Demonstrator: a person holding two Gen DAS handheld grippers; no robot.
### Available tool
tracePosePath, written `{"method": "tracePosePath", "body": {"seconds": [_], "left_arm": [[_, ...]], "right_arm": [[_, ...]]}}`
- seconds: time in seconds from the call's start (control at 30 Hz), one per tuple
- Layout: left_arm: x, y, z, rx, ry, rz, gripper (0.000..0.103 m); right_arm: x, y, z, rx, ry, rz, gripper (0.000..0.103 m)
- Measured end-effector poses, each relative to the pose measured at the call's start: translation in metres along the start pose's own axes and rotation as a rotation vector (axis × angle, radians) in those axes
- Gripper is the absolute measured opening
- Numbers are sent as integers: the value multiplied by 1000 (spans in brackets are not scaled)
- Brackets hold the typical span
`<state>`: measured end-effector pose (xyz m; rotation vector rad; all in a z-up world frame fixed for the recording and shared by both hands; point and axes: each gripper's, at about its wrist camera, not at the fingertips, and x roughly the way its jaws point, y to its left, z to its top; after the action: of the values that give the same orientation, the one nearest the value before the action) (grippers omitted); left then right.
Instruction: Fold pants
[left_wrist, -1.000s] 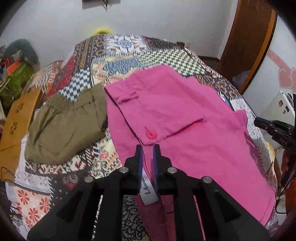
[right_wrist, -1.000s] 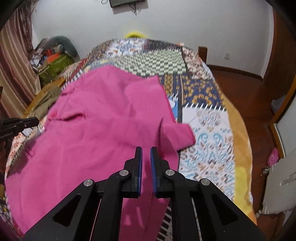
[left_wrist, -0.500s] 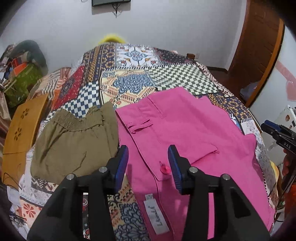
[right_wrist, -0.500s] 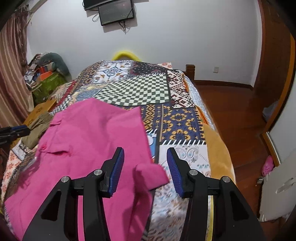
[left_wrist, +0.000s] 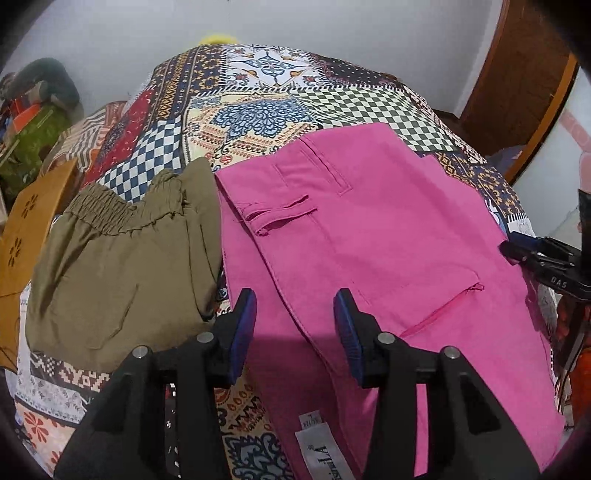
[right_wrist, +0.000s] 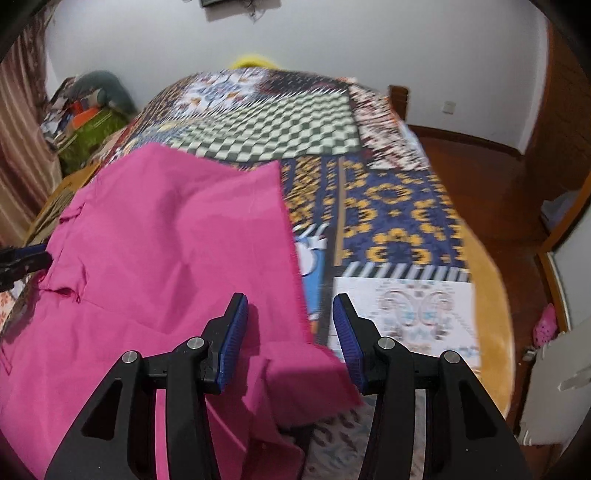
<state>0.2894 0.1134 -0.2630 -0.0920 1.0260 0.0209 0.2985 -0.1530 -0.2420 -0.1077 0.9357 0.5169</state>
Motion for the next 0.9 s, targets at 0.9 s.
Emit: {"method": "tracePosePath", "body": {"seconds": [0.9], "left_arm": [[13,1,8,22,-20,16,17]], "right_arm": [[-1,23,2,-89,-48,-8,7]]}}
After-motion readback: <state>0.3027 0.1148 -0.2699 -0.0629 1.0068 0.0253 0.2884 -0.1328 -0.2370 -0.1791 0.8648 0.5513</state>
